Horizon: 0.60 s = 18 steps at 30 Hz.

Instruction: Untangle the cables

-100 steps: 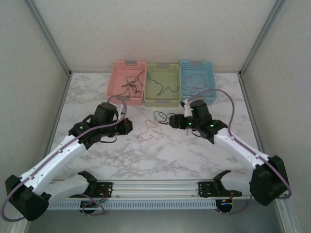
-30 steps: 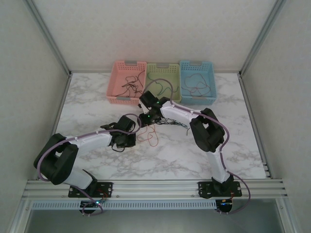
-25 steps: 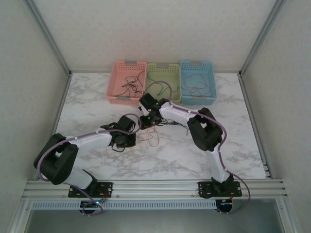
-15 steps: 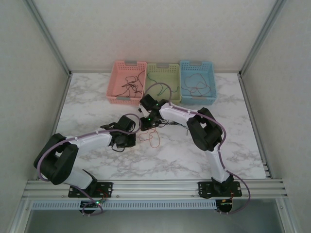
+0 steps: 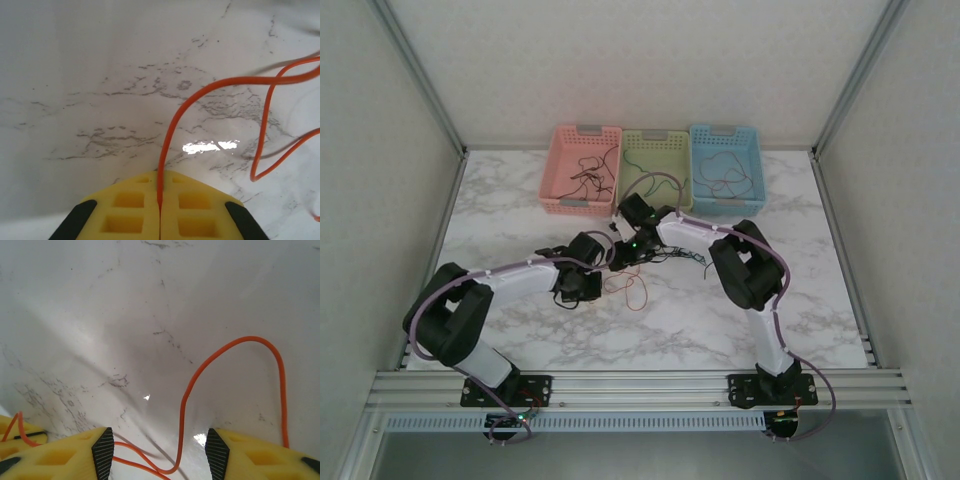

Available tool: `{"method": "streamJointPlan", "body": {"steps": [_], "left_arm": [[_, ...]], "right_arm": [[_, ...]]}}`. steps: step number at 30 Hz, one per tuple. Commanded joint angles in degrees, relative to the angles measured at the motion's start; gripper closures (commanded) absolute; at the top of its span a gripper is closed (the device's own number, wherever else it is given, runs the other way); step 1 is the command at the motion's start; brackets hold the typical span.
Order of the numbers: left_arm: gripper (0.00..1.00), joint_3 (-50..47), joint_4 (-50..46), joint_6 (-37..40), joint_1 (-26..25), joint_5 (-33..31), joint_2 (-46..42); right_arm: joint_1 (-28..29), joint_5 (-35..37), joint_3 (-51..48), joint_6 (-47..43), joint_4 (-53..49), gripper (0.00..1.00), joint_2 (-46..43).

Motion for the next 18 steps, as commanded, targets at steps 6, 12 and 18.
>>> {"method": "streamJointPlan", "body": {"steps": [6, 12, 18], "left_arm": [[1.00, 0.63, 8.91, 0.68, 1.10, -1.76, 7.11], [1.00, -0.67, 9.95, 0.20, 1.10, -1.76, 5.66], [0.82, -2.59, 8.77, -0.25, 1.10, -3.61, -3.87]], "right_arm": [[0.06, -6.95, -2.90, -0.42, 0.30, 0.54, 1.02], [0.02, -9.05, -3.29, 1.09, 2.37, 0.89, -0.27], [-2.02, -9.01, -4.74, 2.34, 4.38, 1.00, -9.25]]}}
